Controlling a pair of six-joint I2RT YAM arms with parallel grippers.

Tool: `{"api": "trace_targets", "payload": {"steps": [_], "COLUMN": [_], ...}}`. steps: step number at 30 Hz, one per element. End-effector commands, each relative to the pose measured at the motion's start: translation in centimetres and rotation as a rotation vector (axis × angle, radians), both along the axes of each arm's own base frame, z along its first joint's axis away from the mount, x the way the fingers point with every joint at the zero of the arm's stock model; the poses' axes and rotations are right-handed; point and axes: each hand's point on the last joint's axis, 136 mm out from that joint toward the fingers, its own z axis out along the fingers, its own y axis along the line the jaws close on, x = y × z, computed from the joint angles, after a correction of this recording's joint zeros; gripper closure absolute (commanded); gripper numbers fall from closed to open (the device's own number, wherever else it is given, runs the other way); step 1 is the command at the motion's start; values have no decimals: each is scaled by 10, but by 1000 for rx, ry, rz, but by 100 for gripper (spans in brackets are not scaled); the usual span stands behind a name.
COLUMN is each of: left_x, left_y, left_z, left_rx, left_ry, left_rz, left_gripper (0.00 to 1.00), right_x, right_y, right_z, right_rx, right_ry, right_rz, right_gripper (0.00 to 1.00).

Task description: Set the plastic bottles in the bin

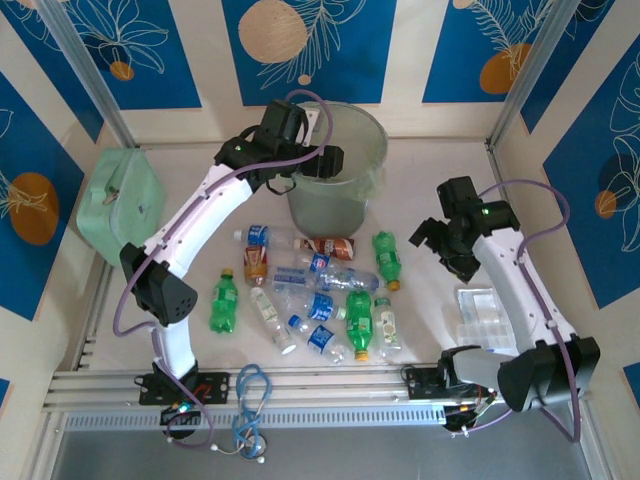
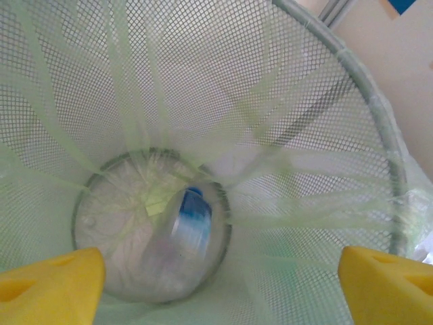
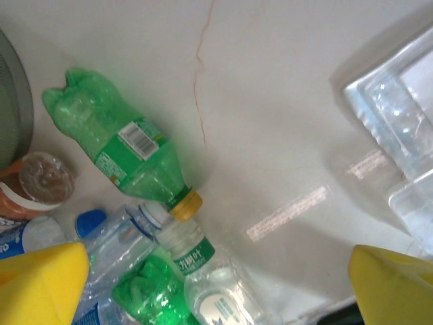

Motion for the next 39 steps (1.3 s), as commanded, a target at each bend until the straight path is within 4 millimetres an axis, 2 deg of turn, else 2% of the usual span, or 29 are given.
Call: {"api": "trace_targets", "payload": {"steps": [1, 6, 8, 11, 15, 18, 23, 28, 35, 39], "left_x": [-10, -33, -49, -76, -110, -132, -158, -160, -157, -156], "left_y": [6, 13, 17, 28, 45, 53, 69, 78, 71, 70], "left_z": [42, 97, 113, 126, 118, 96, 76, 71, 67, 64], "left_rx": [-52, -171, -236, -320, -362, -386, -434, -429, -444, -444], "left_ry": [-74, -180, -218, -254, -247, -208, -199, -214, -189, -187], "left_rz": [2, -32, -54, -82, -117, -138, -140, -108, -120, -118], "left_gripper": [9, 10, 11, 11, 10, 10, 10, 9, 10, 11], "right_x": [9, 27, 32, 37, 43, 48, 63, 77, 89, 91], "right_y": [3, 34, 54, 67, 74, 73, 71, 75, 77, 71], "right_z": [7, -1, -6, -18, -42, -63, -93, -118, -135, -148], "right_rx": [10, 117, 186, 215, 218, 184, 135, 119, 98, 66], "right_ry": [-112, -117, -129, -135, -77, 2, 93, 173, 228, 287], "right_rz": [30, 187, 287, 353, 388, 406, 432, 439, 442, 427], "right_gripper": [1, 5, 5, 5, 8, 9, 9, 9, 9, 12]}}
